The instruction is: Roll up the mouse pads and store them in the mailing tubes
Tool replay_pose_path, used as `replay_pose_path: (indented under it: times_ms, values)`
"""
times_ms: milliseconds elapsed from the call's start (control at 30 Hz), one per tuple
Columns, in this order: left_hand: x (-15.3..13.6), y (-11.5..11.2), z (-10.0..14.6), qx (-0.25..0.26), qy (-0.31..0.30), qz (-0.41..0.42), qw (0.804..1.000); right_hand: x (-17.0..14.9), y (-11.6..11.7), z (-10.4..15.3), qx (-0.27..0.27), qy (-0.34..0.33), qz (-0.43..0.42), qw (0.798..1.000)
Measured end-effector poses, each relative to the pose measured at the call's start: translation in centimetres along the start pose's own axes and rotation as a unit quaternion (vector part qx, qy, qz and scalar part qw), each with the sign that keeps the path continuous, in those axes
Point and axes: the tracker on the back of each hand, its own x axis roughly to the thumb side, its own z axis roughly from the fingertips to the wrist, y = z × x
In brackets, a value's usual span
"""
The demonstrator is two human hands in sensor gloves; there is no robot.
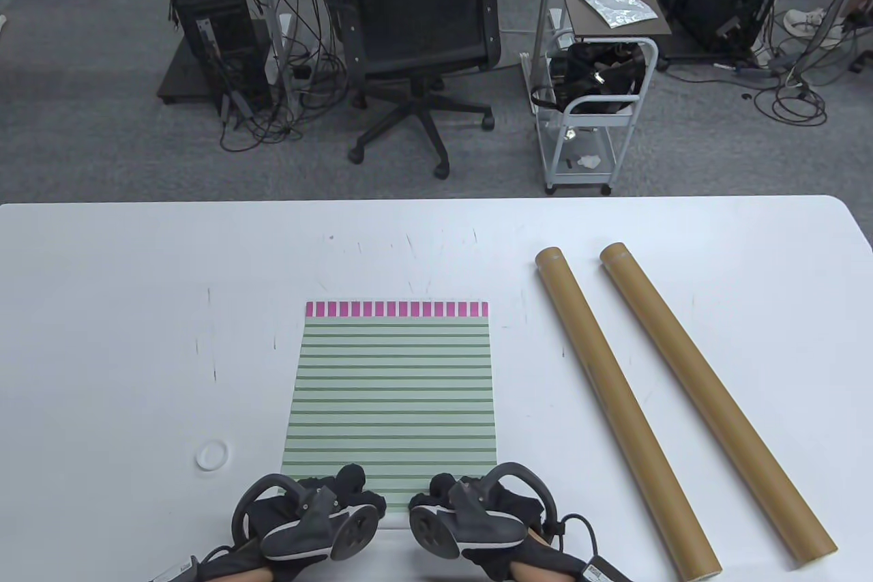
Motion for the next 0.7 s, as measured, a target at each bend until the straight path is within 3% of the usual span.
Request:
replay_pose_path:
  times_ms: [133,267,400,533,700]
  values:
    - [0.9,0.8,0.8,0.051,-0.008,-0.062,0.997,0.1,-0.1,0.1,-0.013,0.004,0.001,1.000]
    - [1.4,1.3,1.4,0.053,-0.035,-0.057,0.996,0.6,-0.3,0.3,-0.031,-0.006,0.021,0.999]
    - [1.8,1.0,1.3,0.065,-0.022,-0.087,0.994,0.5,-0.5,0.4,-0.029,-0.006,0.017,0.999]
    - [1.1,0.8,0.8,0.054,0.000,-0.039,0.998,0.1,-0.3,0.4,0.000,-0.005,-0.027,1.000]
    - [0.0,0.8,0.2,0.027,0.007,0.005,1.000,0.5,-0.2,0.2,-0.009,-0.010,0.019,1.000]
